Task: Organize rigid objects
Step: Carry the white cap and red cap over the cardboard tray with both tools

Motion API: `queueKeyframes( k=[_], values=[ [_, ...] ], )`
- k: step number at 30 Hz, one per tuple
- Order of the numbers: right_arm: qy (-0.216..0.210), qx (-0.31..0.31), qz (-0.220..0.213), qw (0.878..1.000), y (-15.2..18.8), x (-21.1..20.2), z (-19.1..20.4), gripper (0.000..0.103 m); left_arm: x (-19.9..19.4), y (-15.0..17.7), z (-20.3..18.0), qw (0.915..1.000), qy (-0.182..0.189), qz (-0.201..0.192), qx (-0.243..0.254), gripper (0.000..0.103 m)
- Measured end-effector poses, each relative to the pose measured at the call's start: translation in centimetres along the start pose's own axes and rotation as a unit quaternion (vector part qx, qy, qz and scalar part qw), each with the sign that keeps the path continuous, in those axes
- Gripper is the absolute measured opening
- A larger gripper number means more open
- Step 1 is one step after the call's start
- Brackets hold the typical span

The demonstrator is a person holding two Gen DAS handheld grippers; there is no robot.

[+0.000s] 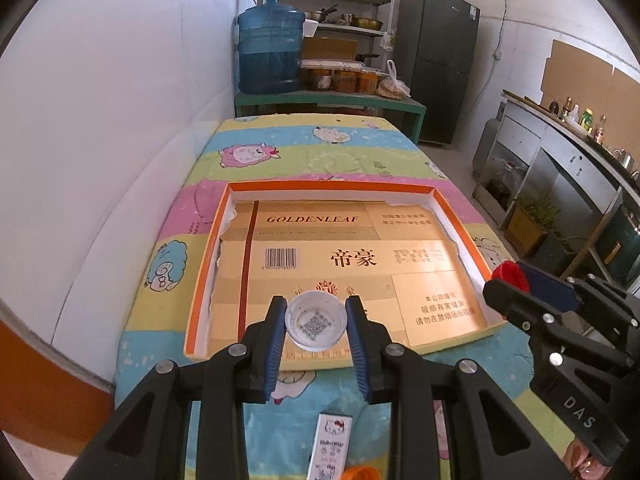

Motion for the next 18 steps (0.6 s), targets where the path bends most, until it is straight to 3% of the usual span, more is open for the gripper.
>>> queueKeyframes(
  k=[18],
  values=[
    [0.002, -0.001, 0.031, 1.000, -1.7, 5.5, -1.8, 0.031, 5.2, -1.6, 2.0, 0.9994, 0.003, 0.027, -0.019, 0.030]
  ],
)
Point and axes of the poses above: each gripper's, at about its wrist camera, not at the fingertips, and x roughly the way its jaws point, z to its left, y to its underside, the point moved 4 cm from there along x, roughly the way its jaws point, and after that the axes turned 5 degrees about x, right-handed, at the moved point
